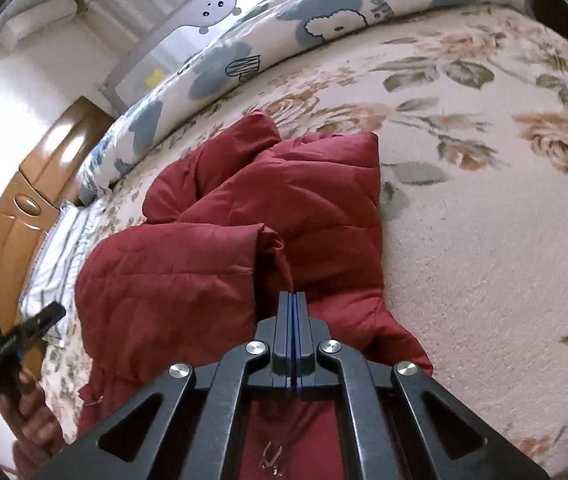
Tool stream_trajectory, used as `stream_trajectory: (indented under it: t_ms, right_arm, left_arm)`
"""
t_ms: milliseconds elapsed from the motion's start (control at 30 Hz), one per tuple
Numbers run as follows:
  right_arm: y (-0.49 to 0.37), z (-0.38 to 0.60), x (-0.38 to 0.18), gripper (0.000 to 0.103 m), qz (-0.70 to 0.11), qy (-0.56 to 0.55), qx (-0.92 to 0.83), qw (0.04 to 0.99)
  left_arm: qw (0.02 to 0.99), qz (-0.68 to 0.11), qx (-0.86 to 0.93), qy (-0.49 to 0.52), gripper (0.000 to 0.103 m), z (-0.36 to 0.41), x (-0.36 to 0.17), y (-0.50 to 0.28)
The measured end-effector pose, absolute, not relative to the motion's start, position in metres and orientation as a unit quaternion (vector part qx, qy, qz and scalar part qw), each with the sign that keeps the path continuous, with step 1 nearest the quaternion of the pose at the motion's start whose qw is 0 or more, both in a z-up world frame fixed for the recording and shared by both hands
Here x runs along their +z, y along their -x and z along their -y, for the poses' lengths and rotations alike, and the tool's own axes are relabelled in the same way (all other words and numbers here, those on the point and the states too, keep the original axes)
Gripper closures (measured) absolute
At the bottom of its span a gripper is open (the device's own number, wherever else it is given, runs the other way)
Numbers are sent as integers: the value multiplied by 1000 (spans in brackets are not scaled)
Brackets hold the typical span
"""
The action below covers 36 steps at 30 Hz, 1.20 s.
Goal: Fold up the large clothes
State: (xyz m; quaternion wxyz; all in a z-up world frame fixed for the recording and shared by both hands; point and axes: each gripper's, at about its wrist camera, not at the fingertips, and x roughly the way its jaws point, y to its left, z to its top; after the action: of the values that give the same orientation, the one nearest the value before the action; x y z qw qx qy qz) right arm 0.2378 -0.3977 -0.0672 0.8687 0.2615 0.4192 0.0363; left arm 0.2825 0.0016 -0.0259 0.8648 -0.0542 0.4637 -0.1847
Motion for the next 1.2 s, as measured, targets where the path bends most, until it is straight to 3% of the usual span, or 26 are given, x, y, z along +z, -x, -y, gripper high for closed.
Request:
stream_trajectory:
  t_ms: [200, 233, 300, 367, 433, 500, 800, 967, 1200]
  right_arm:
    - [-238, 399, -64, 103, -415, -258, 24, 872]
    - [-238, 396, -62, 97, -415, -252, 24, 874]
    - [-231, 393, -50, 95, -399, -248, 16, 883]
    - [-225, 388, -35, 86, -374, -230, 0, 899]
    - [-219, 376, -18, 69, -343, -206, -1, 916]
    - [-226, 352, -10, 64, -341, -184, 36, 921]
    - [-284, 303, -76, 70, -436, -107, 34, 893]
    - [-290, 321, -95, 70, -443, -122, 16, 888]
    - [-294, 331, -101, 70, -439, -158, 15, 884]
  left_arm:
    - [835, -520, -174, 48, 63, -1, -76, -305]
    - [834, -523, -173, 46, 63, 0, -79, -304]
    - [833, -525, -169, 35, 63, 6, -86, -301]
    - [836, -523, -166, 25, 63, 11, -88, -299]
    - [836, -524, -162, 17, 63, 17, -91, -297]
    - [836, -524, -159, 11, 63, 21, -92, -298]
    - [841, -515, -168, -6, 63, 19, -84, -296]
    - [860, -480, -170, 22, 63, 3, -58, -302]
    - [832, -533, -150, 14, 63, 6, -87, -353]
